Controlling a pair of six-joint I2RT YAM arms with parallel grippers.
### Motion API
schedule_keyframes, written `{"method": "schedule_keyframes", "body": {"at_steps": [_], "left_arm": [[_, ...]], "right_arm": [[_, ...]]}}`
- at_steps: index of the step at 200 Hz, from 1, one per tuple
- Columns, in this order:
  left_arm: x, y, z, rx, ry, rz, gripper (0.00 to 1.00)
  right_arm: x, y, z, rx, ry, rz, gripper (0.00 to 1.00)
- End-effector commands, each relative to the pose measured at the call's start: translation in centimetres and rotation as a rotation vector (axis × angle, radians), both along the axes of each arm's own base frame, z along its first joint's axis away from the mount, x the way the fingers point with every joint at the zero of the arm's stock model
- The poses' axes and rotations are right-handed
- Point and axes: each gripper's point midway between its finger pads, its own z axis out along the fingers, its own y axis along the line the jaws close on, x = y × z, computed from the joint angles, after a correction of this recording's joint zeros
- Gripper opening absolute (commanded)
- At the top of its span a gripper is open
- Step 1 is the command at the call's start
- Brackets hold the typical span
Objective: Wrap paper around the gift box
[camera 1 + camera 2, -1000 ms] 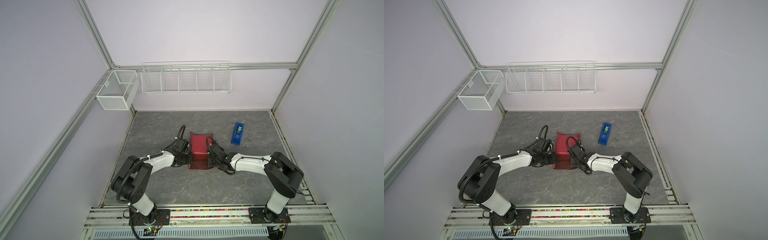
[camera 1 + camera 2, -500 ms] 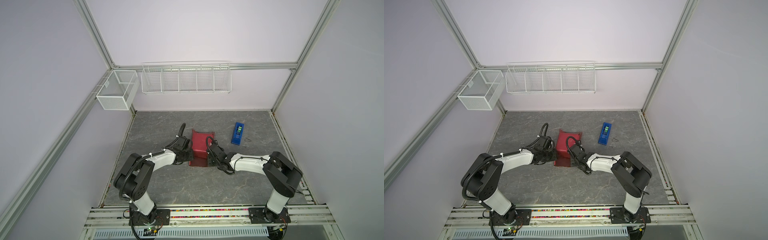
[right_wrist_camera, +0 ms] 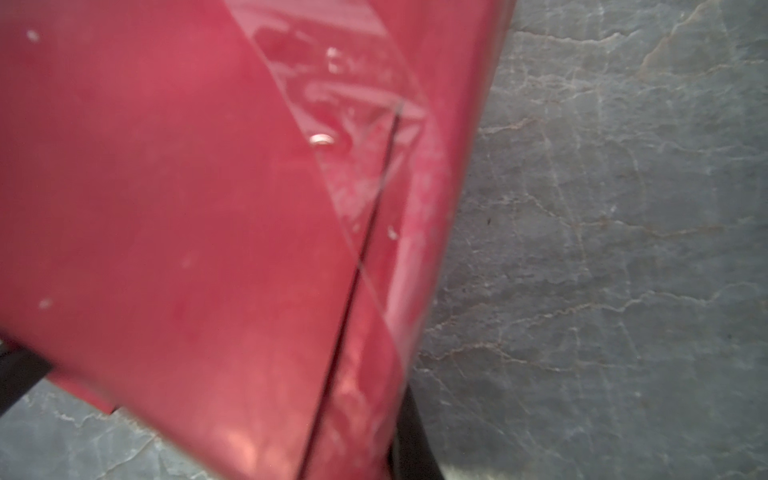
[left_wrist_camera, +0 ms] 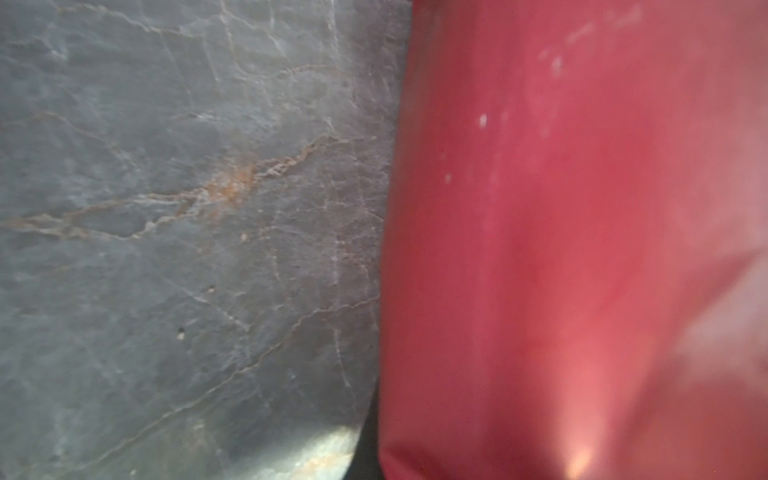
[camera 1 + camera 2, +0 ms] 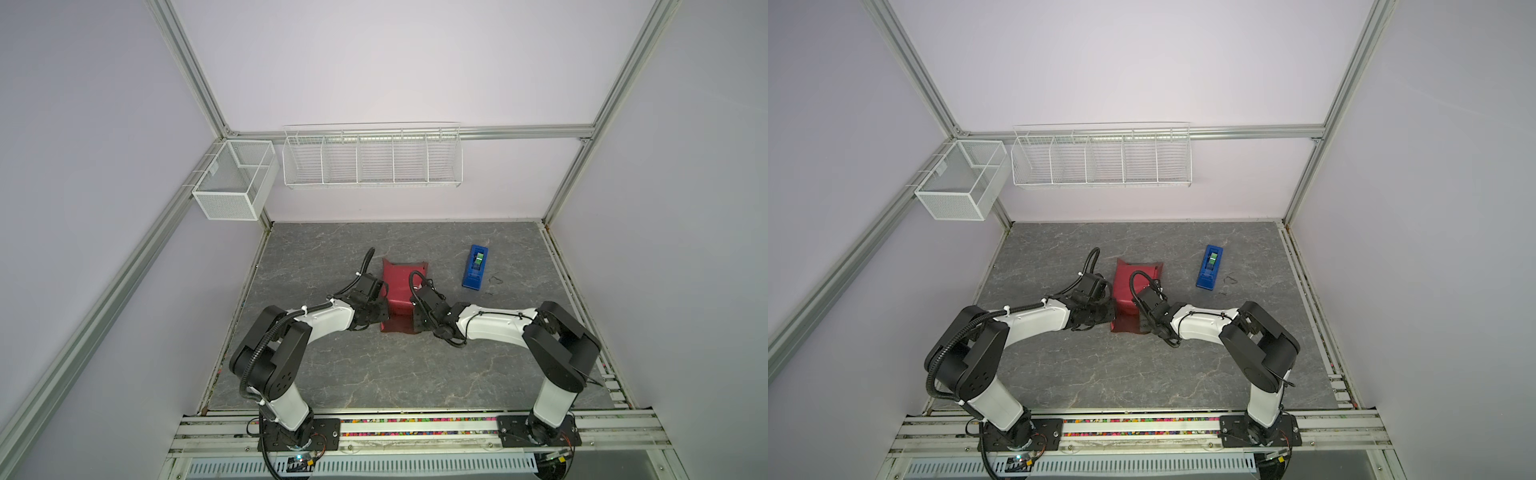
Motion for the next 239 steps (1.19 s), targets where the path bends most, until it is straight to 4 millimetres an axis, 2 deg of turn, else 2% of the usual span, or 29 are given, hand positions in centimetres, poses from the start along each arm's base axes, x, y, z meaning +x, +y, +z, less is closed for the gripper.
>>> {"method": "schedule_keyframes", "body": {"at_steps": [1,24,42,60,108,131,157,194,217,239], "left_arm": [[0.2,0.2,0.9,0.002,-0.015,0.03,0.01],[0.1,0.1,0.8,-0.002,-0.012,0.026,0.02],[0.1,0.1,0.7,0.0,-0.008,0.024,0.02],[0.2,0.0,0.6,-0.002,-0.006,0.021,0.02],[0.1,0.0,0.4,0.003,0.001,0.02,0.02],[0.1,-0.2,0.3,-0.004,0.004,0.016,0.02],[0.2,-0.6,0.4,-0.018,0.003,0.004,0.02],[-0.5,-0.7,1.0,-0.019,-0.002,-0.005,0.02],[-1.0,-0.3,1.2,-0.017,-0.003,-0.007,0.02],[-1.2,-0.1,0.9,-0.005,0.004,-0.007,0.02]], "right_arm": [[-0.6,-0.6,0.4,-0.01,0.013,-0.011,0.09],[-0.8,-0.7,0.8,0.003,0.016,-0.012,0.27],[-0.8,-0.6,0.7,0.008,0.02,-0.012,0.33],[-0.7,-0.6,0.2,0.003,0.027,-0.018,0.36],[0.4,-0.4,-1.0,-0.014,0.04,-0.035,0.33],[0.5,-0.7,-1.5,-0.015,0.051,-0.049,0.25],[0.3,-1.0,-1.1,-0.02,0.046,-0.049,0.12],[-1.1,-1.6,-0.3,-0.017,0.049,-0.051,0.06],[-1.8,-1.6,0.2,-0.013,0.053,-0.045,0.07],[-2.5,-1.8,0.9,-0.015,0.06,-0.026,0.26]]}}
